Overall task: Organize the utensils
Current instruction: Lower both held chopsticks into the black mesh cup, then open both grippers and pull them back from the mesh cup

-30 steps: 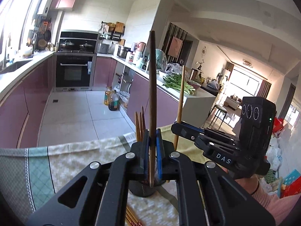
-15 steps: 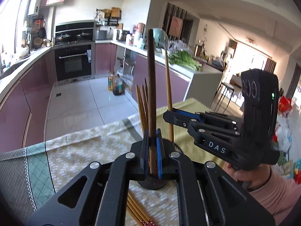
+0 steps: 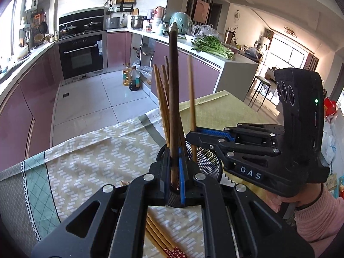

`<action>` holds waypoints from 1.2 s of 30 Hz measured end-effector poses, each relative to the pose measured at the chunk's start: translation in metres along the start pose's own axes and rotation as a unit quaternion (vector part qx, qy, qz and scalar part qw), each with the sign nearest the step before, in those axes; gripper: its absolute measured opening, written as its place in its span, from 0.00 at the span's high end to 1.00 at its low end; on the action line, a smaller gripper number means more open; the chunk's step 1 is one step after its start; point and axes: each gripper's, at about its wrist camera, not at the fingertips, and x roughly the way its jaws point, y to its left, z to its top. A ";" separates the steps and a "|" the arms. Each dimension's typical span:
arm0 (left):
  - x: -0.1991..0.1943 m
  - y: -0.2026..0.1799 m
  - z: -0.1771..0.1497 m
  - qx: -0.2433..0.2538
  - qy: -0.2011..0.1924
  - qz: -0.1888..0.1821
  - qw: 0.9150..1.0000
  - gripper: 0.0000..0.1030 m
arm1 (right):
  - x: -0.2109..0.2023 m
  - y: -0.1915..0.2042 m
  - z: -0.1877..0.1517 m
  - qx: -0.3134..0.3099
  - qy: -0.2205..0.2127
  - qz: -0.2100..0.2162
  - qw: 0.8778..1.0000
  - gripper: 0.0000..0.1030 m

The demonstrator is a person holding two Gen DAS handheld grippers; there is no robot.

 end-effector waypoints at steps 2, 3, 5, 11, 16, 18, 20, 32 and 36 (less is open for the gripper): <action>0.005 0.003 0.001 -0.010 0.003 0.003 1.000 0.92 | 0.002 0.000 0.000 0.001 0.000 0.000 1.000 0.92; 0.007 0.006 0.001 -0.015 0.003 0.006 1.000 0.90 | 0.002 -0.001 -0.001 0.002 -0.001 0.000 1.000 0.92; 0.008 0.008 0.000 -0.021 0.001 0.007 1.000 0.85 | 0.000 -0.002 -0.001 0.006 -0.004 -0.001 1.000 0.90; -0.002 0.017 -0.014 -0.041 -0.015 0.011 0.999 0.79 | -0.010 0.000 -0.001 0.004 -0.025 -0.003 1.000 0.83; -0.022 0.028 -0.030 -0.061 -0.038 0.016 0.997 0.76 | -0.022 0.007 -0.006 -0.006 -0.037 0.005 0.999 0.77; -0.032 0.032 -0.039 -0.064 -0.048 0.025 0.996 0.74 | -0.029 0.012 -0.010 -0.015 -0.041 0.012 0.999 0.74; -0.042 0.035 -0.047 -0.067 -0.056 0.032 0.996 0.72 | -0.038 0.020 -0.016 -0.026 -0.045 0.029 0.998 0.74; -0.065 0.049 -0.114 -0.092 -0.042 0.068 0.993 0.55 | -0.022 0.066 -0.081 -0.054 0.040 0.105 0.992 0.61; -0.054 0.048 -0.133 -0.093 -0.020 0.086 0.992 0.49 | -0.003 0.071 -0.100 -0.048 0.073 0.096 0.992 0.61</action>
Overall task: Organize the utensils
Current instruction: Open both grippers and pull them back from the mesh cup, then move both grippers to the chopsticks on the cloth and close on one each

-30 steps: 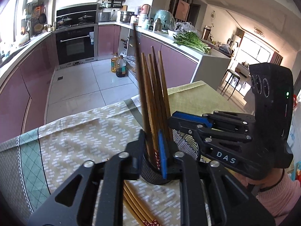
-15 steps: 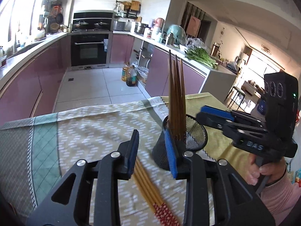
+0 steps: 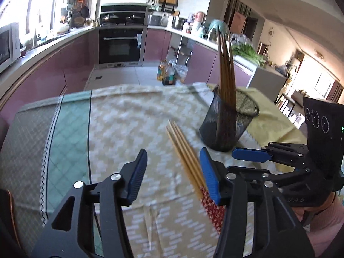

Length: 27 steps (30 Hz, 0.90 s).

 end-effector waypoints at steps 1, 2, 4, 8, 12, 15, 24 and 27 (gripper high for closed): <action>0.002 0.000 -0.003 0.001 0.004 0.004 1.000 0.47 | 0.005 0.001 -0.003 0.004 0.006 -0.001 1.000 0.61; 0.004 -0.002 -0.007 0.004 0.008 0.009 1.000 0.46 | 0.007 0.002 -0.005 0.005 0.009 -0.004 1.000 0.61; 0.008 -0.003 -0.014 0.005 0.016 0.013 1.000 0.46 | 0.011 0.003 -0.009 0.007 0.012 -0.007 1.000 0.61; 0.015 -0.001 -0.022 0.000 0.030 0.013 0.999 0.46 | 0.014 0.004 -0.014 0.009 0.021 -0.014 1.000 0.63; 0.019 -0.003 -0.027 0.001 0.040 0.013 0.999 0.46 | 0.015 0.005 -0.017 0.007 0.027 -0.019 0.999 0.65; 0.021 -0.003 -0.030 0.002 0.044 0.015 0.999 0.46 | 0.015 0.004 -0.020 0.004 0.031 -0.026 0.999 0.67; 0.028 -0.001 -0.034 -0.001 0.054 0.018 0.998 0.46 | 0.018 0.005 -0.021 -0.002 0.037 -0.040 0.999 0.69; 0.030 -0.001 -0.033 -0.002 0.057 0.017 0.998 0.46 | 0.019 0.006 -0.020 -0.001 0.039 -0.043 0.998 0.70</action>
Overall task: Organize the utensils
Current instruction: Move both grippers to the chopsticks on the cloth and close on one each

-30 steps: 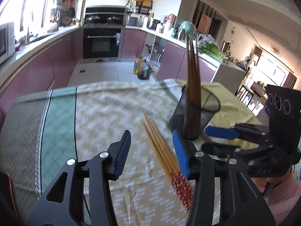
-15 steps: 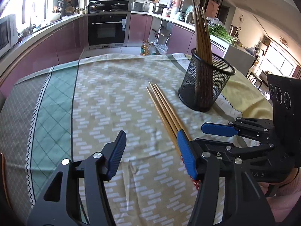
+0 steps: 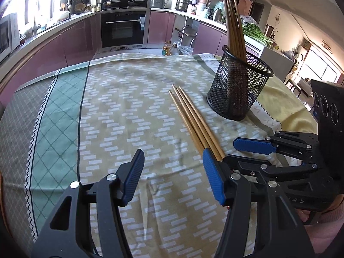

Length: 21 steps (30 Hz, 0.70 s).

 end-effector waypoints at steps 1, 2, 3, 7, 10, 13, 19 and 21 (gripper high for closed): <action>0.000 0.000 0.000 -0.001 0.000 0.000 1.000 0.46 | 0.000 0.000 0.000 0.001 0.001 0.001 1.000 0.70; 0.001 0.000 0.000 -0.002 0.000 0.000 1.000 0.46 | 0.000 -0.001 0.000 0.001 0.001 0.000 1.000 0.70; 0.001 0.001 0.000 -0.002 0.001 -0.001 1.000 0.46 | -0.001 -0.001 0.000 0.002 0.001 0.001 1.000 0.70; 0.003 0.001 0.000 -0.003 0.003 -0.003 1.000 0.46 | 0.000 0.003 0.002 -0.005 0.001 -0.001 1.000 0.70; 0.005 -0.001 0.001 -0.001 0.003 -0.006 1.000 0.46 | 0.000 0.000 0.001 0.002 0.002 -0.003 1.000 0.72; 0.008 -0.004 0.002 0.003 0.007 -0.010 1.000 0.46 | -0.002 -0.003 0.000 0.009 0.003 -0.001 1.000 0.73; 0.020 -0.011 0.008 0.010 0.021 -0.007 1.000 0.48 | -0.006 -0.007 -0.003 0.014 0.003 0.000 1.000 0.73; 0.025 -0.012 0.008 0.012 0.027 -0.005 1.000 0.48 | -0.006 -0.008 -0.004 0.015 0.003 0.000 1.000 0.73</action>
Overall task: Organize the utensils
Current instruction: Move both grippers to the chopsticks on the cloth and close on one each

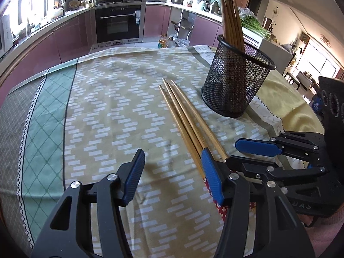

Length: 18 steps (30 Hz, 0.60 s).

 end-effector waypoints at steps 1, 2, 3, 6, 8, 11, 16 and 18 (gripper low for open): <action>0.002 -0.001 0.001 0.002 0.002 0.000 1.000 0.48 | 0.001 0.000 0.001 0.000 0.000 0.000 1.000 0.73; 0.004 -0.002 0.001 0.003 0.004 0.001 1.000 0.49 | 0.001 0.000 0.001 0.001 0.000 0.001 1.000 0.73; 0.004 -0.003 0.001 0.004 0.005 0.002 1.000 0.49 | 0.001 0.000 0.001 0.001 0.000 0.001 1.000 0.73; 0.007 -0.004 0.003 0.005 0.006 0.006 1.000 0.51 | 0.001 0.000 0.001 0.001 0.000 0.001 1.000 0.73; 0.009 -0.003 0.003 0.004 0.007 0.005 1.000 0.51 | 0.001 0.000 0.001 0.000 -0.001 0.001 1.000 0.73; 0.010 -0.001 0.004 0.005 0.009 0.008 1.000 0.51 | 0.001 0.000 0.001 0.000 -0.001 0.001 1.000 0.73; 0.011 -0.002 0.005 0.013 0.011 0.015 1.000 0.51 | 0.000 -0.002 0.000 0.001 -0.001 -0.002 1.000 0.73; 0.011 -0.003 0.006 0.015 0.012 0.017 1.000 0.52 | 0.001 0.000 0.001 0.000 -0.001 -0.003 1.000 0.73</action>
